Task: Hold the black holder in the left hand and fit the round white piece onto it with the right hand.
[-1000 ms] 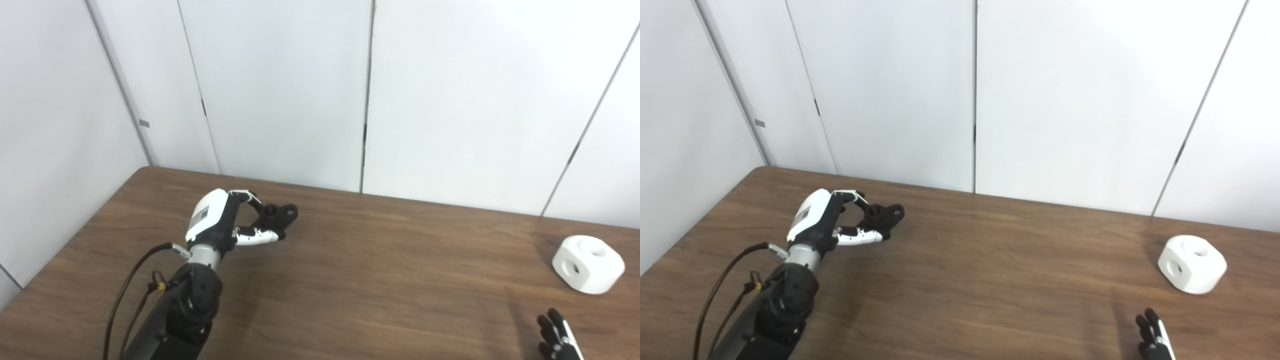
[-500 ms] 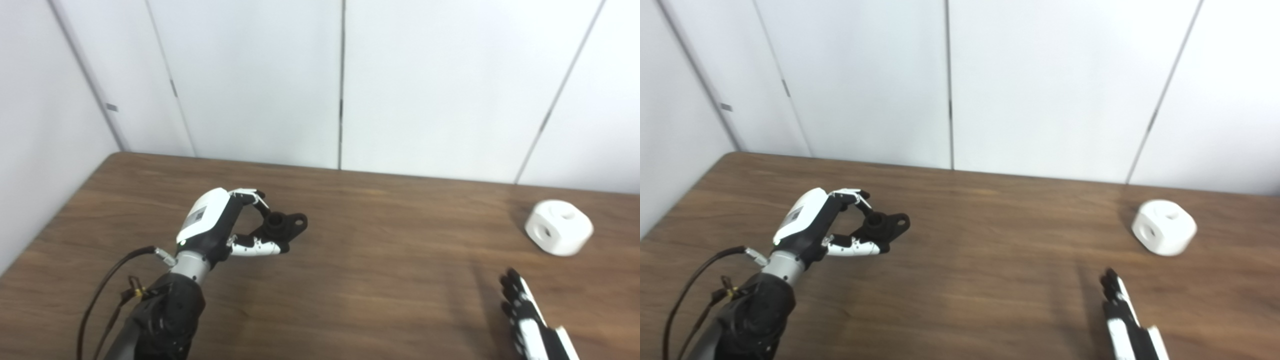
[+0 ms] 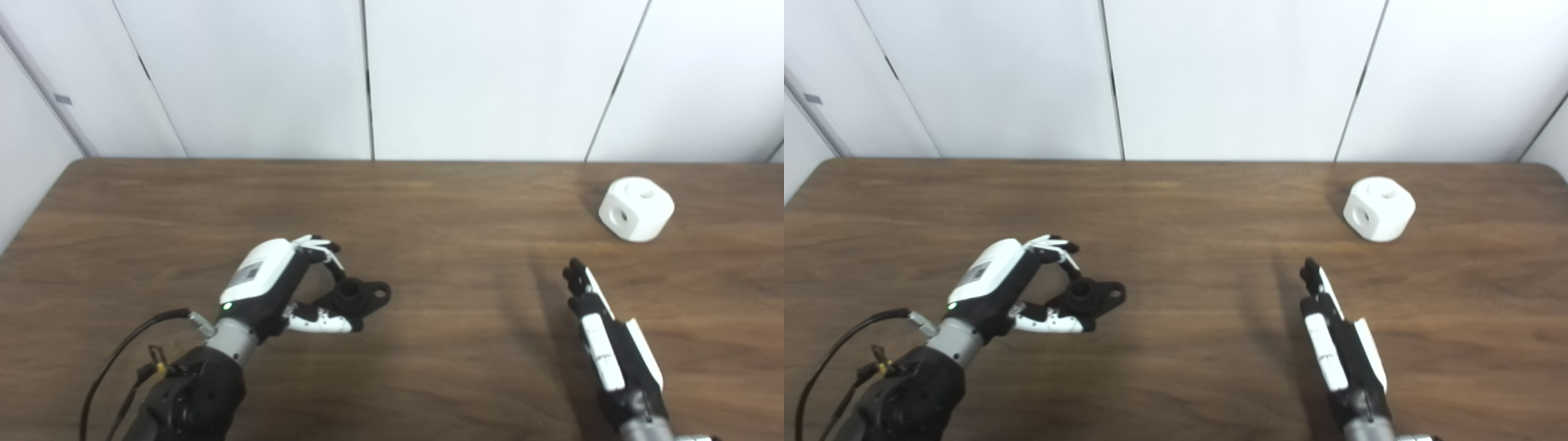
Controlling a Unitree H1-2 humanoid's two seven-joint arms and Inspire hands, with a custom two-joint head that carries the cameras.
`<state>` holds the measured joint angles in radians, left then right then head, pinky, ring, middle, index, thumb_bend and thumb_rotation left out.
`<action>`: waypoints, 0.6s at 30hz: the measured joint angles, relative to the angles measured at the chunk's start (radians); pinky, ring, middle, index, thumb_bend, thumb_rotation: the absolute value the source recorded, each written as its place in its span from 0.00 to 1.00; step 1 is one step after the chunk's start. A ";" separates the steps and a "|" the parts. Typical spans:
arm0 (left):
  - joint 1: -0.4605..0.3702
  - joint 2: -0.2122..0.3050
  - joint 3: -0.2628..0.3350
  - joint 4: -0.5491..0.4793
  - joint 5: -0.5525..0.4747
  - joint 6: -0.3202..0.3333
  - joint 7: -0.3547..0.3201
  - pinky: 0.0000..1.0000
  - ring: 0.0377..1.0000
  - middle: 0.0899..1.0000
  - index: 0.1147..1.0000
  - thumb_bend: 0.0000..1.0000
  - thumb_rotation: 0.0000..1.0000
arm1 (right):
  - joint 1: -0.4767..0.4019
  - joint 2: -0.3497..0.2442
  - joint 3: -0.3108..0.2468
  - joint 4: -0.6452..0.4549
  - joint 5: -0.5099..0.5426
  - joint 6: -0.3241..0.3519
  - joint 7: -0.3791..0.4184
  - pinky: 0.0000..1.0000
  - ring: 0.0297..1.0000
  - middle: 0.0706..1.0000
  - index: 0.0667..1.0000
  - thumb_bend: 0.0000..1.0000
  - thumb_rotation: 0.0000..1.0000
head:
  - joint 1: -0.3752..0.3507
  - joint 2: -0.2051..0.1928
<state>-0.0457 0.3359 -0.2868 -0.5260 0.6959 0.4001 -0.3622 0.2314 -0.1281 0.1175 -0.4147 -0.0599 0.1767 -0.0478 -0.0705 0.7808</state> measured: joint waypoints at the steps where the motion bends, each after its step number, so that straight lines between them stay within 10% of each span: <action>1: 0.005 -0.011 -0.011 -0.001 0.003 -0.012 -0.002 0.86 0.93 0.82 0.42 0.51 0.06 | -0.003 0.001 0.004 0.000 -0.003 0.004 -0.005 1.00 1.00 0.97 0.98 0.55 1.00 | 0.000 0.000; 18: 0.110 -0.088 -0.130 0.010 0.074 -0.144 -0.006 1.00 0.93 0.81 0.42 0.51 0.06 | -0.015 0.003 0.023 -0.062 -0.019 0.050 -0.035 1.00 1.00 0.97 0.97 0.55 1.00 | -0.021 0.038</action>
<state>0.0647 0.2477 -0.4169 -0.5157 0.7702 0.2558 -0.3681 0.2162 -0.1255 0.1407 -0.4768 -0.0784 0.2263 -0.0826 -0.0920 0.8191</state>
